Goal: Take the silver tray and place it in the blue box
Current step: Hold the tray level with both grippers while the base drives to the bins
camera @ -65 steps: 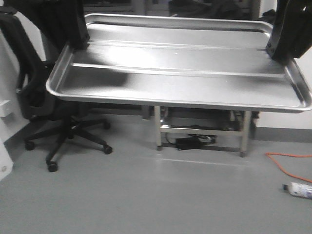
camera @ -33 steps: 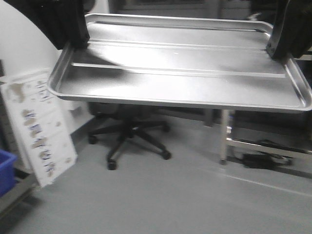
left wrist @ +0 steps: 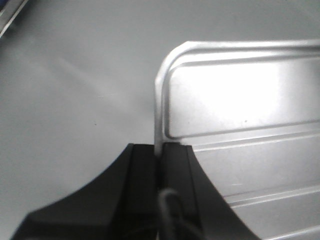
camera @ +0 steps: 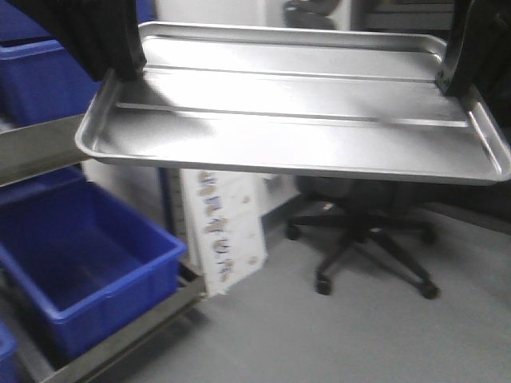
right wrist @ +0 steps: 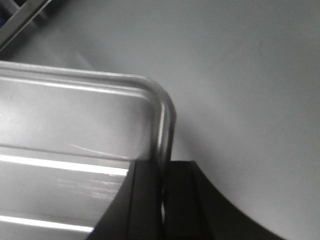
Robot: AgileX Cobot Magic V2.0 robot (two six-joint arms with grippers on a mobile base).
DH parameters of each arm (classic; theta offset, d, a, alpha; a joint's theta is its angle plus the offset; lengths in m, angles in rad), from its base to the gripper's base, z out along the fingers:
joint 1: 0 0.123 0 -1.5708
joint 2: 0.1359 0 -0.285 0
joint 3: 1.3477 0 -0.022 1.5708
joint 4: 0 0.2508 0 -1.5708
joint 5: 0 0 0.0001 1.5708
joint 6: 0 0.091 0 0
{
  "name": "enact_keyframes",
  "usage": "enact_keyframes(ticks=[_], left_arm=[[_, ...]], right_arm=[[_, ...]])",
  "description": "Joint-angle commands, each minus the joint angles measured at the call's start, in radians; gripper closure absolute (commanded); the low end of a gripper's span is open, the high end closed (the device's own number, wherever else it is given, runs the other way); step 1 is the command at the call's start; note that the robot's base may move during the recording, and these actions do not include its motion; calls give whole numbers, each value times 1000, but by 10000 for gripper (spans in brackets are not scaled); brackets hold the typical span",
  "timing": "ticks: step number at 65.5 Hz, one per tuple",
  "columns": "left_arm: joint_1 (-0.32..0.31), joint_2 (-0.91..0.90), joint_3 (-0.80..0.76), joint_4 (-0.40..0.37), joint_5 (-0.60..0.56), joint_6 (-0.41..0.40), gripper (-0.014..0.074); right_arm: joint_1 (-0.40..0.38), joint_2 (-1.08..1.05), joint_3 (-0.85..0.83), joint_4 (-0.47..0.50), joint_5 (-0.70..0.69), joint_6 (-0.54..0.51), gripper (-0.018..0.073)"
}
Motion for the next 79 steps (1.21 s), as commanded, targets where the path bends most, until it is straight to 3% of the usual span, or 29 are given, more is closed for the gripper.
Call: enact_keyframes(ticks=[1, 79], left_arm=[[8, -36, -26, 68, 29, 3, 701], [8, -36, -26, 68, 29, 3, 701]], right_arm=[[-10, -27, -31, -83, 7, -10, 490], [-11, -27, -31, -83, 7, -10, 490]])
